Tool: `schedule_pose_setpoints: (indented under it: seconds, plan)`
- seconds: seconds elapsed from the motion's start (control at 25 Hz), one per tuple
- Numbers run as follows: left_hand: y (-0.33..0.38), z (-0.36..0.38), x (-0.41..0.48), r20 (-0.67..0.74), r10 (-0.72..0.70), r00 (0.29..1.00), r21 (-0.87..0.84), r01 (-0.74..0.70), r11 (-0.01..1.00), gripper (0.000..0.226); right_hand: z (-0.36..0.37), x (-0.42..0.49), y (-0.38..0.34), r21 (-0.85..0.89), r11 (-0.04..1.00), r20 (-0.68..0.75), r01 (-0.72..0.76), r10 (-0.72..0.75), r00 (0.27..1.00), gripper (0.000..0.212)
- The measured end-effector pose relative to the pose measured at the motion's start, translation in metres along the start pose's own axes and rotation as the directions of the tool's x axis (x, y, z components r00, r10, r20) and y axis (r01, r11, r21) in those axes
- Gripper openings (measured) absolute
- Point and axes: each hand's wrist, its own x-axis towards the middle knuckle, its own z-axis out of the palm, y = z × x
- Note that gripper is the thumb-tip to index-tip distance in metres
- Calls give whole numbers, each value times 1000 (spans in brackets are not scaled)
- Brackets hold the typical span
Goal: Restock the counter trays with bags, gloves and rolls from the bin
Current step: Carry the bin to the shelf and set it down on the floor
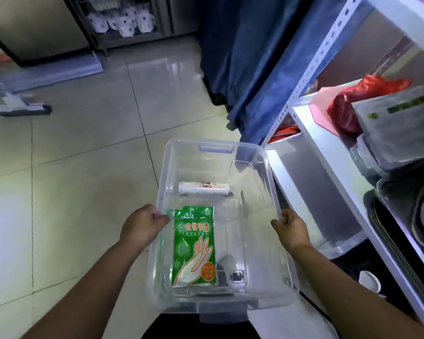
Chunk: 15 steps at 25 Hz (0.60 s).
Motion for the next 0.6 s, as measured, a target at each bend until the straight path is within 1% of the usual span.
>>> schedule_pose_setpoints:
  seconds: [0.12, 0.24, 0.36, 0.48, 0.6]
  plan:
    - [1, 32, 60, 58, -39, 998, 63, 35, 997, 23, 25, 61, 7, -55, 997, 15, -47, 48, 999, 16]
    - [-8, 66, 120, 132, -73, 989, 125, 57, 991, 25, 57, 117, 14, -73, 994, 29, -86, 88, 996, 19]
    - [-23, 103, 179, 219, -122, 968, 134, 94, 987, 22, 93, 168, 26, -51, 988, 69, -148, 151, 986, 23]
    - [-45, 150, 244, 297, -180, 938, 109, 154, 982, 15, 135, 222, 47, -41, 969, 87, -244, 247, 965, 28]
    - [-70, 193, 298, 361, -200, 911, 111, 171, 979, 15, 173, 271, 68, -22, 962, 44, -272, 272, 961, 30]
